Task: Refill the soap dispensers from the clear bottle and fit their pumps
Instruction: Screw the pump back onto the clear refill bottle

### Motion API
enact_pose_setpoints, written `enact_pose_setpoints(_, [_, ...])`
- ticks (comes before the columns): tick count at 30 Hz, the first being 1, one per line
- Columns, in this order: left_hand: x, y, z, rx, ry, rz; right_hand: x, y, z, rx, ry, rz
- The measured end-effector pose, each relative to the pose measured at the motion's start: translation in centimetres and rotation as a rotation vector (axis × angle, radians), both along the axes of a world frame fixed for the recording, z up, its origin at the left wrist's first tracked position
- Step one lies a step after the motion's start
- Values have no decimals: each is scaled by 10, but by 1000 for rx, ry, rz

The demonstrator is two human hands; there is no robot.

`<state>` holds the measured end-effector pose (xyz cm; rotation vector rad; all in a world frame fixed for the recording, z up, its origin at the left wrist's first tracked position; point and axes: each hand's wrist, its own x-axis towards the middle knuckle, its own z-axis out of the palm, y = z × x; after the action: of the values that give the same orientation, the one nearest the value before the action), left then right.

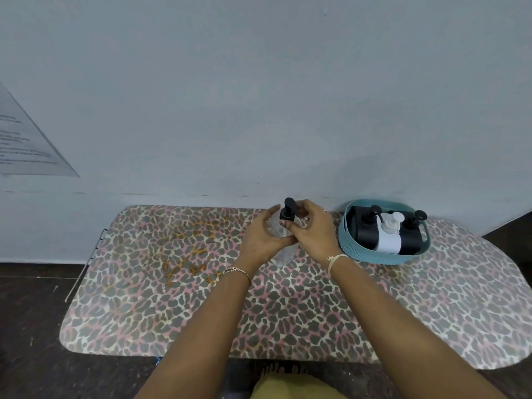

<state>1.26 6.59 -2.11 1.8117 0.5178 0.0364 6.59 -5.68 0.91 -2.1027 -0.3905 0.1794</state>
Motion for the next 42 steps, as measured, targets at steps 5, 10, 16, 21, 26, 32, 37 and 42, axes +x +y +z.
enact_pose_setpoints(5, [3, 2, 0, -22, 5, 1, 1, 3, 3, 1, 10, 93])
enact_pose_setpoints(10, [7, 4, 0, -21, -3, -16, 6, -6, 9, -127, -59, 186])
enact_pose_setpoints(16, [6, 3, 0, 17, -13, -5, 3, 2, 9, -165, -146, 91])
enact_pose_setpoints(21, [5, 5, 0, 27, -28, -42, 7, 2, 5, -209, -137, 181])
enact_pose_setpoints(26, [3, 11, 11, 147, -3, -136, 11, 0, 6, -315, -217, 204])
enact_pose_setpoints(32, [-3, 3, 16, 437, -28, -93, 0, 7, 2, -482, -394, 111])
enact_pose_setpoints(37, [-4, -3, 15, 527, -7, -60, -8, 12, -3, -471, -403, 0])
enact_pose_setpoints(42, [-6, -12, 15, 601, -6, 2, -15, 13, -5, -463, -369, -64])
